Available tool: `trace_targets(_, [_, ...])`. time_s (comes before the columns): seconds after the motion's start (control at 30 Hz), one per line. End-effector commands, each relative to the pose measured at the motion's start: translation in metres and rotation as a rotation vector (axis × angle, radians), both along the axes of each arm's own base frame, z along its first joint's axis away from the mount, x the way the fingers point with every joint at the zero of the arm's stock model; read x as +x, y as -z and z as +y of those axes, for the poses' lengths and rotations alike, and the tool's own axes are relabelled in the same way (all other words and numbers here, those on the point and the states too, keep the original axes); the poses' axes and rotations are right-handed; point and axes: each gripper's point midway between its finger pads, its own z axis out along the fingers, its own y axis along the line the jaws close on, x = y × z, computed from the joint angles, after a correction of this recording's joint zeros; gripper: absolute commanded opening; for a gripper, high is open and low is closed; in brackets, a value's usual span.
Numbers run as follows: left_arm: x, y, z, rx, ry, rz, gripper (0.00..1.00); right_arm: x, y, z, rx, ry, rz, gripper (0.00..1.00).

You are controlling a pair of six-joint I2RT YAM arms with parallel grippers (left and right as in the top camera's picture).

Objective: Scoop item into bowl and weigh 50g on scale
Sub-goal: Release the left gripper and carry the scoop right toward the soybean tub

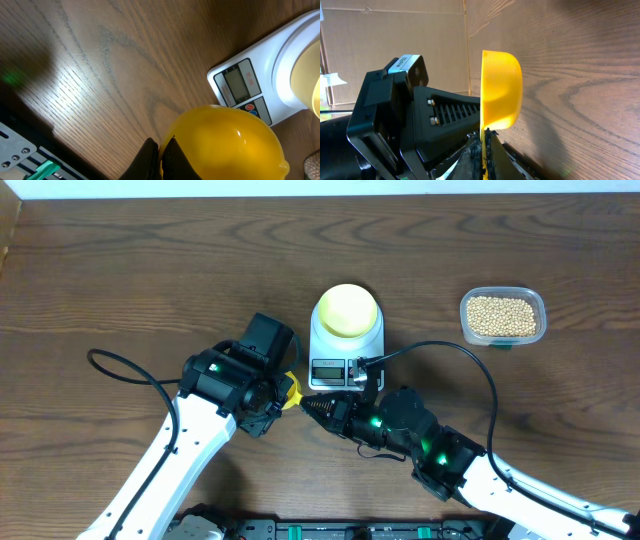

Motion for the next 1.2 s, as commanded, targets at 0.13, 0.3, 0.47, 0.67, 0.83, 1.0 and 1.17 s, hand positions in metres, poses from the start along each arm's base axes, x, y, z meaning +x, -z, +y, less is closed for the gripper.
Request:
trace_targets(0.13, [-0.001,0.004,0.004,0.03,0.016,0.008,0.07,0.003,-0.004,0.001,-0.002,0.011,-0.019,0.01])
trace_targets(0.3, [-0.001,0.004,0.004,0.03,0.016,0.008,0.07,0.003,-0.001,0.0,-0.014,0.015,-0.013,0.01])
trace_targets(0.47, [-0.001,0.004,0.004,0.03,0.016,0.007,0.37,0.004,0.016,-0.006,-0.131,-0.005,-0.102,0.01])
trace_targets(0.67, [-0.003,0.005,0.011,0.064,0.011,0.009,0.5,-0.005,0.047,-0.018,-0.306,-0.081,-0.166,0.01])
trace_targets(0.83, [-0.006,0.005,0.02,0.113,0.006,0.018,0.59,-0.009,0.04,-0.034,-0.374,-0.123,-0.263,0.01])
trace_targets(1.0, [-0.007,0.005,0.021,0.12,0.005,0.022,0.64,-0.004,0.044,-0.091,-0.531,-0.049,-0.253,0.01])
trace_targets(1.17, [-0.007,0.005,0.021,0.12,0.005,0.022,0.68,-0.007,0.04,-0.158,-0.67,0.045,-0.259,0.01])
